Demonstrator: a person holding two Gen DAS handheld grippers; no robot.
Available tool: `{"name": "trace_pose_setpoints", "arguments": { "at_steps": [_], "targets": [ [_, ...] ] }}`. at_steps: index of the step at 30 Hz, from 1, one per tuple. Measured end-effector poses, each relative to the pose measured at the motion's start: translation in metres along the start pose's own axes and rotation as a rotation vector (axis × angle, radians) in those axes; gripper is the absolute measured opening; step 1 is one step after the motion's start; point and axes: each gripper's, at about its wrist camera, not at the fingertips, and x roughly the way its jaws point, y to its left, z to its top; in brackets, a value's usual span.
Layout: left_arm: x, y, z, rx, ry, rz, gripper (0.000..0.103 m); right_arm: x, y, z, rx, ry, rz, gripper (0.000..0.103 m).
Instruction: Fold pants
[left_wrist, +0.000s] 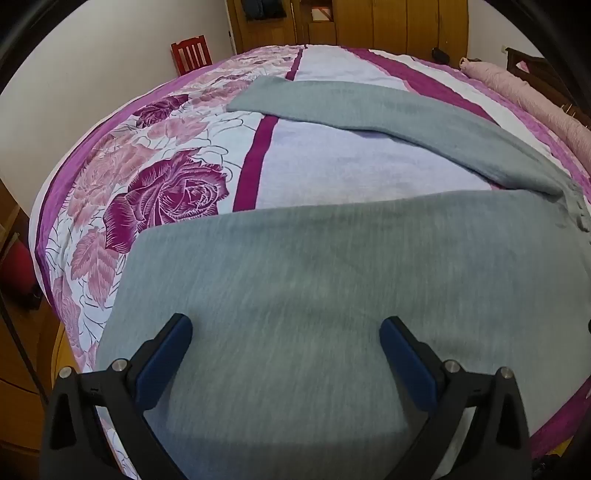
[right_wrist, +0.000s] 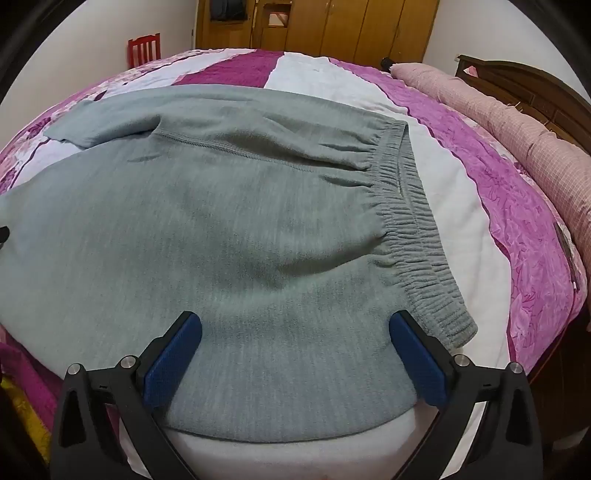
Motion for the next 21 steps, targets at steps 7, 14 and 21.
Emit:
{"name": "trace_pose_setpoints", "arguments": {
  "at_steps": [7,14,21],
  "targets": [
    [0.0013,-0.0057,-0.0031,0.031,0.015,0.026,0.103,0.0001,-0.0001,0.0001,0.0,-0.002,-0.001,0.103],
    [0.0032,-0.0015,-0.0022,0.036,0.015,0.018,0.103,0.0008,0.0003,0.0001,-0.001,-0.002,-0.002,0.103],
    [0.0019,-0.0012,-0.0011,0.039,0.016,0.019,0.103,0.0014,0.0005,0.0,-0.002,-0.001,-0.003,0.103]
  ]
}}
